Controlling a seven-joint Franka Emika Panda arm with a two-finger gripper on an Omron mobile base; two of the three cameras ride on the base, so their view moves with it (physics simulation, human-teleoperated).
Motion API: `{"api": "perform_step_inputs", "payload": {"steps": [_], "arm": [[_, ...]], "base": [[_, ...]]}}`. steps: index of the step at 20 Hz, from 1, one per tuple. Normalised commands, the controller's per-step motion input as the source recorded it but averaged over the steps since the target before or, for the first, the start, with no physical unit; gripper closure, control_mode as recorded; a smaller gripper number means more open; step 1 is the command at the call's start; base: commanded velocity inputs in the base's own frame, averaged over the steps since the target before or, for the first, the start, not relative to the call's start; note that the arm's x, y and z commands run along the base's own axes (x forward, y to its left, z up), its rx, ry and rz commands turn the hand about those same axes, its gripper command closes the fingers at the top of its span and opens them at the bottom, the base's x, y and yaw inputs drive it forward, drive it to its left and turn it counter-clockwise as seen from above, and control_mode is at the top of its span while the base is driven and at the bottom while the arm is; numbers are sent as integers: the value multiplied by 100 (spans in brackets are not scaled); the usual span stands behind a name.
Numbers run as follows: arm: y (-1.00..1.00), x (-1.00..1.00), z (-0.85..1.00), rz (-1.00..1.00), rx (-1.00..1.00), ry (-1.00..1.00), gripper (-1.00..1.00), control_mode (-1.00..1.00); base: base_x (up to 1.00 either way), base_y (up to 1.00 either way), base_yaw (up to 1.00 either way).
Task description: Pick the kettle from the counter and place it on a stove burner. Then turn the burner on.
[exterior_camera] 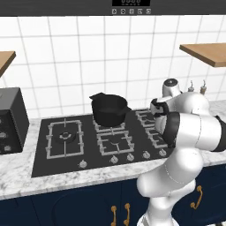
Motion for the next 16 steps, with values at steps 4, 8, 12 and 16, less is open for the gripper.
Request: {"api": "perform_step_inputs", "payload": {"steps": [4, 8, 12, 16], "arm": [[0, -19, 0, 0, 0, 0, 100, -100], [0, -14, 0, 0, 0, 0, 100, -100], [0, -7, 0, 0, 0, 0, 100, -100], [0, 0, 0, 0, 0, 0, -100, -100]], "base": [[0, 0, 0], [0, 0, 0], [0, 0, 0], [0, 0, 0]]}}
